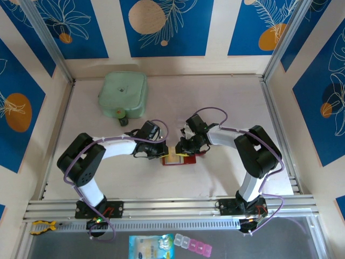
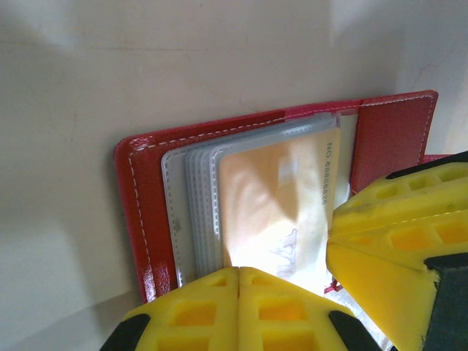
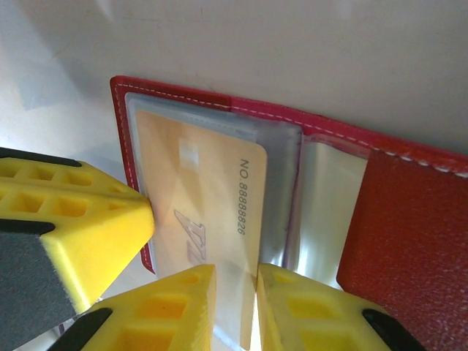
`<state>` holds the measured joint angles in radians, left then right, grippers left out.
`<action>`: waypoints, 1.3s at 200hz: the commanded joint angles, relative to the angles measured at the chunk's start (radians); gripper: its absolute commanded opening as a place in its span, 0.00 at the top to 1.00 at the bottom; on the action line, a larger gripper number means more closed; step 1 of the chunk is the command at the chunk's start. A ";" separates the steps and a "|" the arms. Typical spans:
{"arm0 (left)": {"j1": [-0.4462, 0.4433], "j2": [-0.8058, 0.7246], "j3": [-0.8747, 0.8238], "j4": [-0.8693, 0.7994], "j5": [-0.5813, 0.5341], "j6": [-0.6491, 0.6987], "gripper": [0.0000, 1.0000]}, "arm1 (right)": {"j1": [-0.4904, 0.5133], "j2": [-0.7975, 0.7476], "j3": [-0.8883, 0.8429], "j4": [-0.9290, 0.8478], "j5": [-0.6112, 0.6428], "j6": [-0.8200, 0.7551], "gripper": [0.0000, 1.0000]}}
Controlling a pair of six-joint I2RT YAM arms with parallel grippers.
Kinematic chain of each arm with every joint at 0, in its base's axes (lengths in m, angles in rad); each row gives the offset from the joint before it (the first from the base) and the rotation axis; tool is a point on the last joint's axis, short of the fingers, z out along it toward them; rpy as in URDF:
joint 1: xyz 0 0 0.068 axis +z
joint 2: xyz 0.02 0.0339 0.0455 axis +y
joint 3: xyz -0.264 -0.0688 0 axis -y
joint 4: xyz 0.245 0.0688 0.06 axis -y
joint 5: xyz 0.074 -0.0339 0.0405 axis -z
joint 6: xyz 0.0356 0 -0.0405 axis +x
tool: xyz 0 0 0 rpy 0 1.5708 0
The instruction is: Take the credit cards out of the card holder
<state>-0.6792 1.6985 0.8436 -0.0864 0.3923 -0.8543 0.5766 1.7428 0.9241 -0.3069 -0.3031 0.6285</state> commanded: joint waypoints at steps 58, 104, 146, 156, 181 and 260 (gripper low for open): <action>-0.009 -0.015 -0.002 -0.024 -0.015 0.006 0.93 | 0.006 -0.088 -0.020 0.001 0.000 -0.021 0.74; -0.009 -0.011 -0.001 -0.024 -0.013 0.003 0.93 | 0.009 -0.035 -0.013 0.018 -0.034 -0.020 0.76; -0.009 -0.008 -0.007 -0.025 -0.015 0.003 0.93 | 0.009 0.001 -0.019 0.038 -0.047 -0.021 0.78; -0.008 -0.008 -0.006 -0.025 -0.015 0.003 0.93 | 0.010 0.008 -0.021 0.040 -0.048 -0.020 0.78; -0.009 -0.008 -0.003 -0.026 -0.015 0.003 0.93 | 0.011 0.018 -0.019 0.036 -0.044 -0.023 0.79; -0.008 -0.012 -0.001 -0.037 -0.022 0.008 0.90 | 0.022 -0.013 0.019 -0.074 0.082 -0.046 0.74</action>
<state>-0.6792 1.6970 0.8436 -0.0868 0.3916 -0.8555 0.5922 1.7447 0.9310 -0.2974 -0.2802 0.6052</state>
